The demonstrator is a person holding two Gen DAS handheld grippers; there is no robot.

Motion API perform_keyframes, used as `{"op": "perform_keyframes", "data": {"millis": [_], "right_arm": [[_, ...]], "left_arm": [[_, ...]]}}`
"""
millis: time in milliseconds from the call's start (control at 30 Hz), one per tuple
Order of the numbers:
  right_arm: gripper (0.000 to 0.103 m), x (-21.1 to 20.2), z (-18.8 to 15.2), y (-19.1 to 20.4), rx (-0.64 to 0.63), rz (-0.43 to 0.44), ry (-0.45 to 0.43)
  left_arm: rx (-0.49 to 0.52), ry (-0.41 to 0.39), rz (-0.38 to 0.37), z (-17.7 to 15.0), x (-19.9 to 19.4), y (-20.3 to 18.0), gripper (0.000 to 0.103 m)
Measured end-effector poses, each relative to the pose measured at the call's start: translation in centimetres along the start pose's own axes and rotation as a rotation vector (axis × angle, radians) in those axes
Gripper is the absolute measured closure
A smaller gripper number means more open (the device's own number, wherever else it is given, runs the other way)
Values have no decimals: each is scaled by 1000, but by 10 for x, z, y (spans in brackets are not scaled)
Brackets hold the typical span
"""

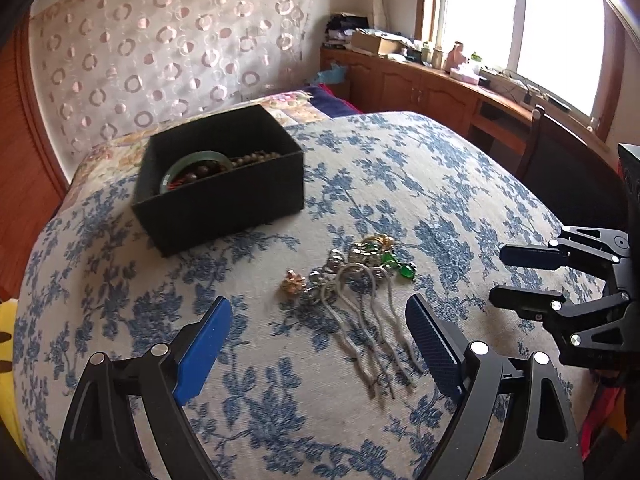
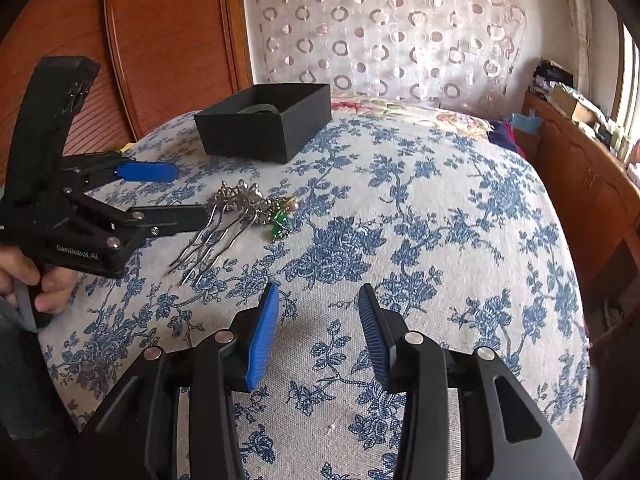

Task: Organize jewelry
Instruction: 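Move the left tool to the silver hair combs and grasp them, then hold the hair combs with the left tool while the right grasps the green pendant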

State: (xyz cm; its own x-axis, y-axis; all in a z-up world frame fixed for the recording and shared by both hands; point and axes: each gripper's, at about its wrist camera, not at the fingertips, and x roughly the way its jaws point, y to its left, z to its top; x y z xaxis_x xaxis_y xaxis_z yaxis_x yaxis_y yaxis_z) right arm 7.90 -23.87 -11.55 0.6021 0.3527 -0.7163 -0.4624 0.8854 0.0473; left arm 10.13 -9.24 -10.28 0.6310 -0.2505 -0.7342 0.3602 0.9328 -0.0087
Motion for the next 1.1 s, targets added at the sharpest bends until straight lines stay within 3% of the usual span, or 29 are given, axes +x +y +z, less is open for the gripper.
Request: {"op": "perform_keyframes", "data": {"millis": [167, 300, 667, 733, 800, 1100], "right_arm": [[59, 0, -3, -2, 8, 4, -5], [59, -2, -6, -3, 17, 11, -11], [59, -3, -6, -5, 33, 36, -11], [59, -3, -7, -6, 34, 36, -11], [59, -3, -7, -5, 35, 36, -11], [59, -5, -7, -6, 34, 36, -9]], "left_arm": [[27, 6, -7, 6, 8, -11, 18], [41, 26, -4, 9, 17, -16, 28], [83, 62, 53, 15, 36, -22, 30], [94, 57, 55, 16, 37, -24, 35], [117, 56, 67, 15, 34, -29, 52], [88, 31, 39, 7, 10, -23, 52]]}}
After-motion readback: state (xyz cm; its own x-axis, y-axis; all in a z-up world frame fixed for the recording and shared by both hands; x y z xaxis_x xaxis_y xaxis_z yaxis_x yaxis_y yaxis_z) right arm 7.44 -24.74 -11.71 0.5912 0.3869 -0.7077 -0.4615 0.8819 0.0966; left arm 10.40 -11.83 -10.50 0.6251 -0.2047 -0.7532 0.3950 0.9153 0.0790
